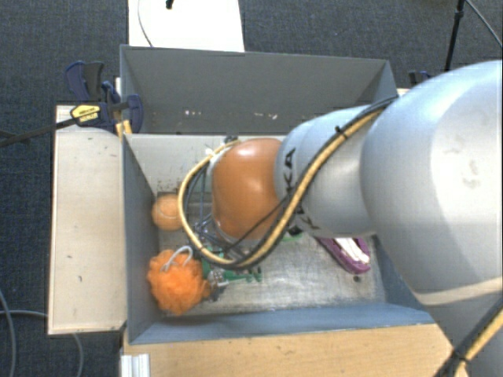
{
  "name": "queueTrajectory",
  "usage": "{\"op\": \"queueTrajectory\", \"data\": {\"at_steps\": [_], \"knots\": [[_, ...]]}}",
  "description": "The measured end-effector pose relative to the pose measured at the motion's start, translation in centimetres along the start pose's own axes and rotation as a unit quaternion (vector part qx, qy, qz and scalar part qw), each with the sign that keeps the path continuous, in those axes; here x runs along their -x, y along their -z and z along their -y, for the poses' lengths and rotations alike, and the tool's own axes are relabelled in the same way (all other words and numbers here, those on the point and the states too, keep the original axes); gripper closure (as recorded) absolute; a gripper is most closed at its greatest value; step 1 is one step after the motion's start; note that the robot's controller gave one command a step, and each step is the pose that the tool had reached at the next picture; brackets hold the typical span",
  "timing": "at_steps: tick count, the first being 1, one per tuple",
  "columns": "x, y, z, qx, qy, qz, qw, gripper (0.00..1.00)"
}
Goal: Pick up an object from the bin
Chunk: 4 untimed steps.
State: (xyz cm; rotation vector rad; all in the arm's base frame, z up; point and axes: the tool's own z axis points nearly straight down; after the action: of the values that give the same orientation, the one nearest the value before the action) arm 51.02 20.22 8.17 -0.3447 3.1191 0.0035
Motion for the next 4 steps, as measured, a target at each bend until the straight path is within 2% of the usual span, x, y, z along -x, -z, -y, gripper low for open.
{"op": "queueTrajectory", "data": {"at_steps": [1, 2, 3, 4], "knots": [[0.0, 0.1, 0.0, 0.0, 0.0, 0.0001, 1.0, 1.0], [0.1, 4.1, 0.1, -0.001, 0.006, -0.0011, 1.0, 1.0], [-0.5, 6.2, -0.2, -0.001, 0.023, -0.003, 0.9997, 1.0], [0.6, 11.1, 0.9, -0.001, 0.022, -0.0004, 0.9998, 1.0]]}}
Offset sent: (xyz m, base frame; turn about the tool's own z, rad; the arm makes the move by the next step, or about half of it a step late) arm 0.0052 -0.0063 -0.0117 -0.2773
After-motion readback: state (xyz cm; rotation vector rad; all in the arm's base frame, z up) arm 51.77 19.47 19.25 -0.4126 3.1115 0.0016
